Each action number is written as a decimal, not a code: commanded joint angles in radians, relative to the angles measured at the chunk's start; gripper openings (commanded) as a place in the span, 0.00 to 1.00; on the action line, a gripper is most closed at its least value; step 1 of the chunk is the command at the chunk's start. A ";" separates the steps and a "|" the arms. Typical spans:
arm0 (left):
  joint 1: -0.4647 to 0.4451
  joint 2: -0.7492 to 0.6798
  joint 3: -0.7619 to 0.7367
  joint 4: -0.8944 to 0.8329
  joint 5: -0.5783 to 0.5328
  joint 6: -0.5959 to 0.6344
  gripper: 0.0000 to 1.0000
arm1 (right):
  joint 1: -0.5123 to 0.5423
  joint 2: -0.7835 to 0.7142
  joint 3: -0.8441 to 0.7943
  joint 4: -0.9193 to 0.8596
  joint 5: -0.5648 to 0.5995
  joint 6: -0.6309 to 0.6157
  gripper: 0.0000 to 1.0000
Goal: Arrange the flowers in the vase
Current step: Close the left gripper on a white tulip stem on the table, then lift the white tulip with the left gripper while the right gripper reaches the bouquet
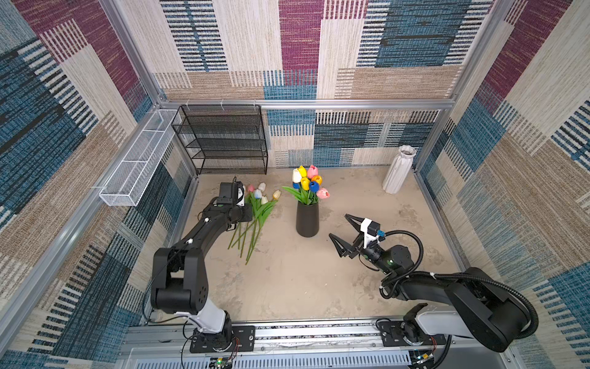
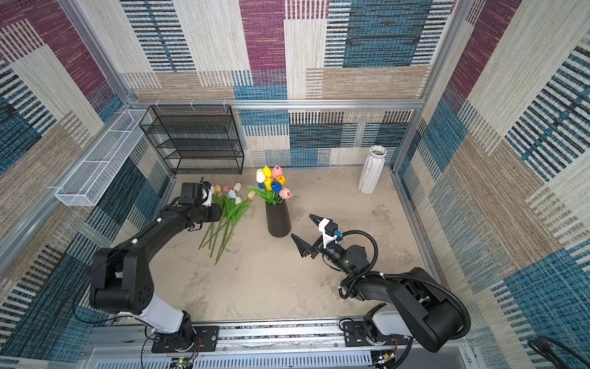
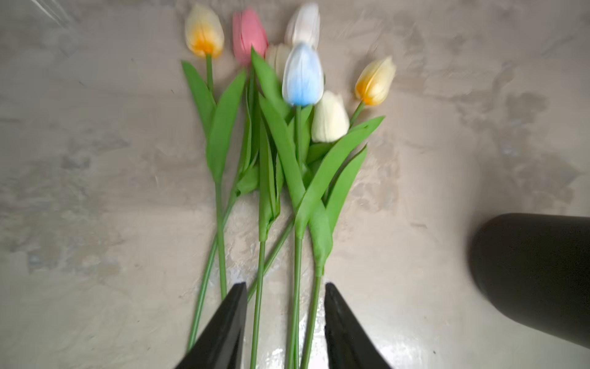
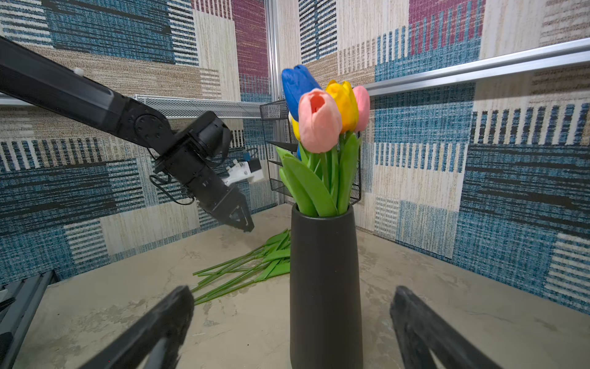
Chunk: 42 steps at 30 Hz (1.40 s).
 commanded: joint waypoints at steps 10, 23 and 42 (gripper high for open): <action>-0.005 0.177 0.103 -0.185 -0.057 0.055 0.30 | -0.002 0.004 0.002 0.032 -0.005 0.004 1.00; -0.007 0.237 0.159 -0.203 -0.074 0.032 0.03 | -0.002 -0.014 -0.004 0.024 0.004 -0.003 1.00; -0.008 -0.284 0.010 -0.160 0.010 -0.064 0.00 | -0.002 -0.001 -0.006 0.043 -0.005 0.011 1.00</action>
